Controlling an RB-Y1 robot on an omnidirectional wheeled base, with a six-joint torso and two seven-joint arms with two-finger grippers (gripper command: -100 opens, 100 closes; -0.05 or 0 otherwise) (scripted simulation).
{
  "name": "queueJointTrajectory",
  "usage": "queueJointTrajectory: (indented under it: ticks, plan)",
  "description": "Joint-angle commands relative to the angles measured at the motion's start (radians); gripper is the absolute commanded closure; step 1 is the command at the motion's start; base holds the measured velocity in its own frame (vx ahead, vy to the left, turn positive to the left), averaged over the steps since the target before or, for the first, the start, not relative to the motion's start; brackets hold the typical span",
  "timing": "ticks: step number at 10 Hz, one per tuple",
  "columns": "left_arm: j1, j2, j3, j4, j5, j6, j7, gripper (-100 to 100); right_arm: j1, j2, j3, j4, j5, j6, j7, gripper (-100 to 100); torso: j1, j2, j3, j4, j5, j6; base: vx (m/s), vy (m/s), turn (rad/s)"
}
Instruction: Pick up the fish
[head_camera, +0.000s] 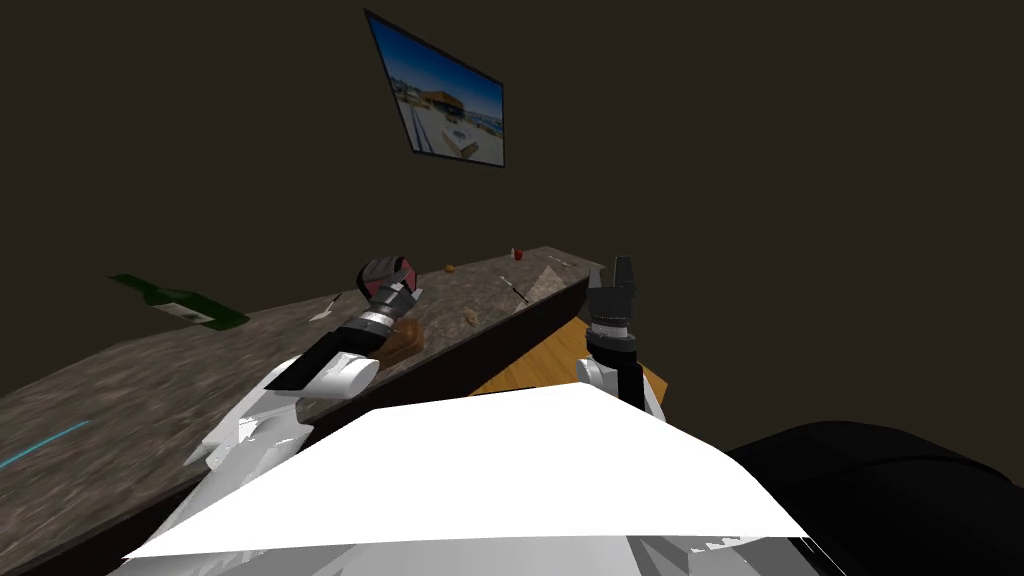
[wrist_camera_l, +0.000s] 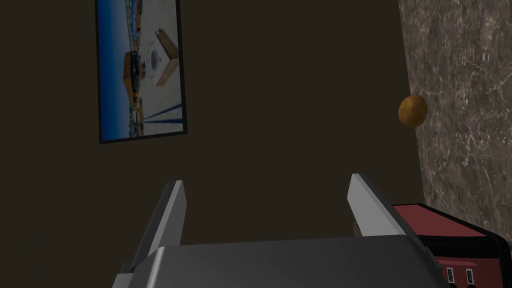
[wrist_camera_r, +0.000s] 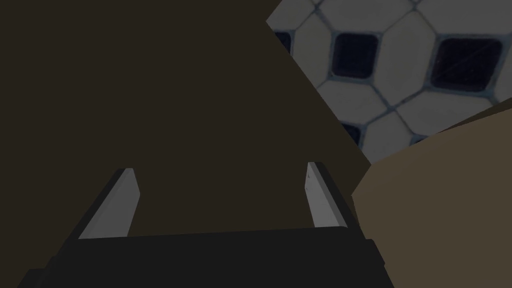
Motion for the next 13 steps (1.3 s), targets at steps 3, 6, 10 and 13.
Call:
queueJointTrajectory:
  ticks: [3,6,10,13]
  plan:
    - [-0.025,0.104,0.006,0.026,0.08,0.096,-0.006,-100,0.0,0.0,0.0,0.0,0.0,0.0,0.0,0,0.0,-0.001,0.0,0.0,0.0,0.0,-0.025,0.041,-0.163]
    - [-0.035,0.177,0.007,0.038,0.119,0.151,-0.008,-100,0.0,0.0,0.0,0.0,0.0,0.0,0.0,0,0.0,0.0,0.0,0.0,0.0,0.0,-0.026,0.043,-0.132]
    - [-0.05,0.286,0.003,0.06,0.2,0.244,-0.012,-100,0.0,0.0,0.0,0.0,0.0,0.0,0.0,0,-0.001,-0.001,-0.001,0.0,0.0,0.001,-0.018,0.031,-0.174]
    - [-0.056,0.378,-0.008,0.08,0.283,0.33,-0.015,-100,0.0,0.0,0.0,0.0,0.0,0.0,0.0,0,-0.001,-0.002,-0.001,0.0,0.0,0.0,-0.01,0.027,-0.194]
